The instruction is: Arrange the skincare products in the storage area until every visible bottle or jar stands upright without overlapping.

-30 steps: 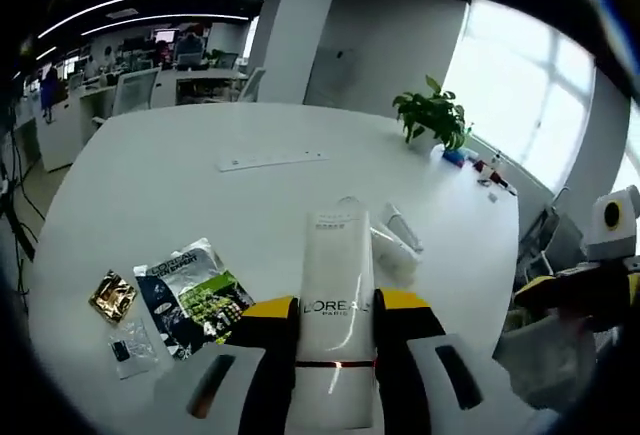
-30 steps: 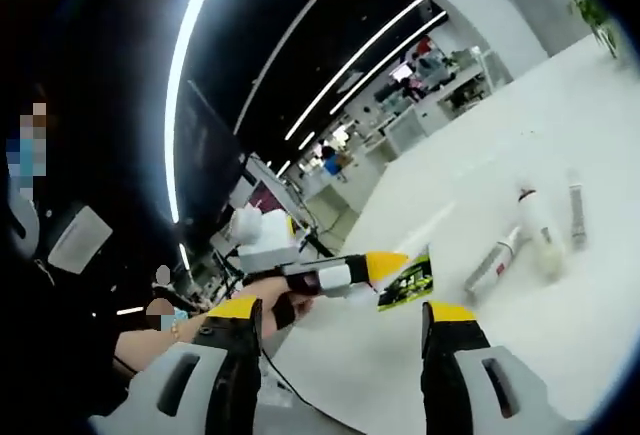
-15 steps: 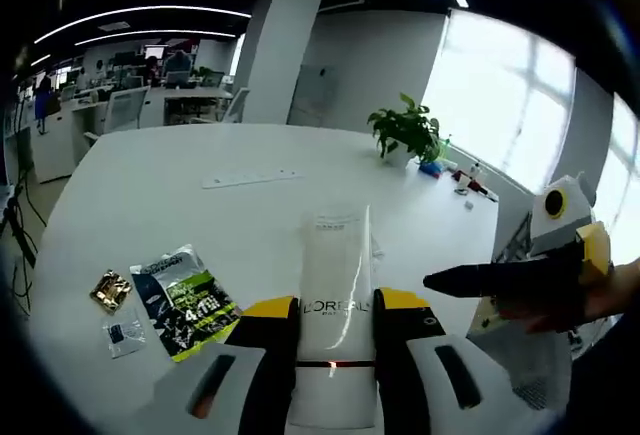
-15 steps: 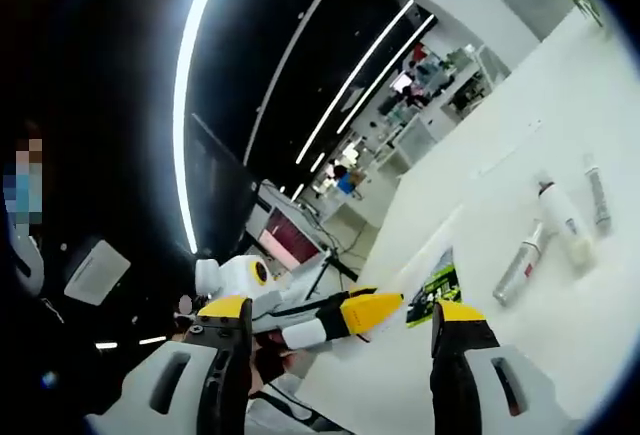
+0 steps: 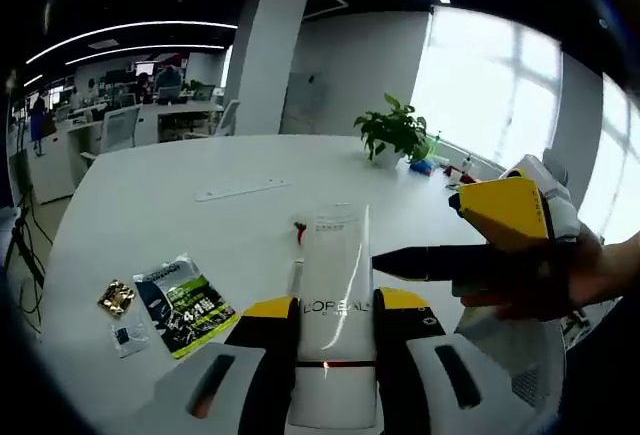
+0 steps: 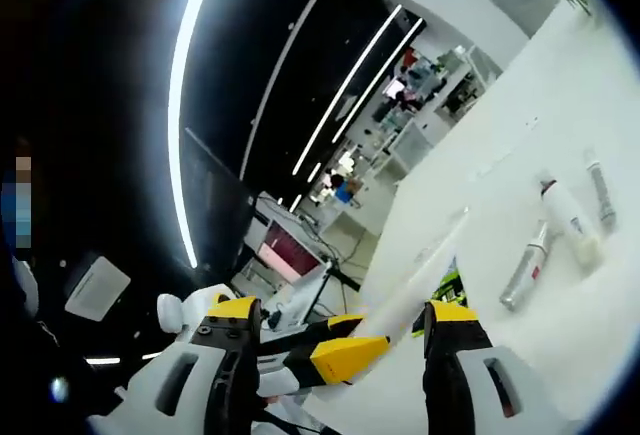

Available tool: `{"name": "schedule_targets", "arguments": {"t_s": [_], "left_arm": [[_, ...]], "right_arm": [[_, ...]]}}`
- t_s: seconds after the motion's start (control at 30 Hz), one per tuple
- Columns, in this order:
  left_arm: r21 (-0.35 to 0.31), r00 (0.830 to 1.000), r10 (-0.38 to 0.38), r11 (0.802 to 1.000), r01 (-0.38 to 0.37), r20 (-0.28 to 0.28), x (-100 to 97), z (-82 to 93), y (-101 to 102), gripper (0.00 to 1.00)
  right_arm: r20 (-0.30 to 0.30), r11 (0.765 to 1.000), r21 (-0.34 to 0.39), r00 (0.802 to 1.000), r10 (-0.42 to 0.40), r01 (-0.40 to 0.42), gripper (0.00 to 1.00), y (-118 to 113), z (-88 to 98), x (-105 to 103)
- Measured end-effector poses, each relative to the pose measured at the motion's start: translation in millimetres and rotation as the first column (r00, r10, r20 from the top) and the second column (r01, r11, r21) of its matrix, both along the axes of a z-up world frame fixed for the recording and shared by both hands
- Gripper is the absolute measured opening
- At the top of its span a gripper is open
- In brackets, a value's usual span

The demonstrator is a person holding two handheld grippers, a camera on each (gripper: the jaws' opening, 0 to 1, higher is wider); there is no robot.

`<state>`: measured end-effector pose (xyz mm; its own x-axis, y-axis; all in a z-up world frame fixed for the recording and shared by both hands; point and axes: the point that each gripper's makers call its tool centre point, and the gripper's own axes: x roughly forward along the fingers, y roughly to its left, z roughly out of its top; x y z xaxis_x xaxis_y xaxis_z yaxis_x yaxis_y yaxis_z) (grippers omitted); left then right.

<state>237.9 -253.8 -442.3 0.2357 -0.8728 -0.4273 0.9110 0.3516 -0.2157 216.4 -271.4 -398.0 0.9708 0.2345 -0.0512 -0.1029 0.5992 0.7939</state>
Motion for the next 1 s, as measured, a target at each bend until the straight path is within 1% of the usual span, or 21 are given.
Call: {"name": "schedule_targets", "arguments": {"t_s": [0.1, 0.2, 0.33, 0.4, 0.47, 0.5, 0.57, 0.63, 0.67, 0.77, 0.8, 0.83, 1.0], "left_arm": [[-0.007, 1.0, 0.004, 1.0, -0.004, 0.009, -0.9, 3.1, 1.6, 0.33], [-0.019, 1.0, 0.001, 1.0, 0.0, 0.019, -2.2, 9.4, 1.6, 0.33], [-0.019, 0.999, -0.007, 1.0, 0.007, 0.044, -4.7, 13.9, 1.9, 0.33], [-0.023, 0.999, -0.005, 1.0, 0.006, 0.054, -4.9, 15.7, 2.7, 0.33], [-0.024, 0.998, -0.007, 1.0, 0.008, 0.058, -5.5, 17.8, 4.0, 0.33], [-0.023, 0.998, -0.008, 1.0, 0.009, 0.062, -6.6, 19.3, 4.6, 0.33], [-0.019, 0.996, -0.015, 1.0, 0.017, 0.089, -8.2, 21.2, 5.1, 0.33], [-0.017, 0.995, -0.021, 1.0, 0.023, 0.096, -7.9, 21.6, 5.4, 0.33], [-0.019, 0.995, -0.021, 1.0, 0.023, 0.101, -7.8, 22.7, 5.6, 0.33], [-0.022, 0.99, -0.038, 0.999, 0.041, 0.135, -12.7, 27.4, 3.9, 0.33], [-0.022, 0.99, -0.04, 0.999, 0.043, 0.137, -13.3, 28.0, 3.7, 0.33], [-0.021, 0.989, -0.043, 0.999, 0.047, 0.142, -13.1, 27.4, 3.3, 0.33], [-0.015, 0.982, -0.068, 0.997, 0.072, 0.176, -19.2, 28.1, 2.7, 0.33]], "right_arm": [[0.007, 1.0, 0.02, 1.0, -0.011, 0.01, 0.7, -1.7, 0.8, 3.1], [0.001, 1.0, 0.018, 1.0, -0.003, 0.003, 0.66, 1.6, -0.9, 6.4], [-0.006, 1.0, 0.015, 1.0, 0.003, -0.003, 0.62, 3.7, -1.6, 8.1], [-0.01, 1.0, 0.002, 1.0, -0.004, 0.004, 0.56, 2.6, -2.2, 7.5], [-0.02, 1.0, 0.004, 1.0, -0.01, 0.01, 0.5, 1.3, -4.0, 6.5], [-0.025, 1.0, 0.016, 1.0, -0.019, 0.019, 0.47, -0.2, -4.9, 5.8], [-0.034, 0.998, 0.053, 0.999, -0.037, 0.039, 0.41, -3.3, -6.6, 5.1], [-0.04, 0.996, 0.07, 0.998, -0.056, 0.059, 0.35, -6.7, -8.2, 4.5], [-0.049, 0.994, 0.083, 0.996, -0.071, 0.075, 0.29, -9.4, -10.5, 3.5], [-0.054, 0.985, 0.13, 0.993, -0.104, 0.11, 0.18, -14.4, -11.8, 2.0], [-0.055, 0.984, 0.138, 0.992, -0.11, 0.117, 0.18, -17.2, -15.2, 0.3], [-0.048, 0.98, 0.163, 0.993, -0.111, 0.118, 0.17, -16.7, -13.3, 0.8], [-0.046, 0.985, 0.14, 0.994, -0.098, 0.104, 0.18, -19.2, -15.2, 4.6]]}}
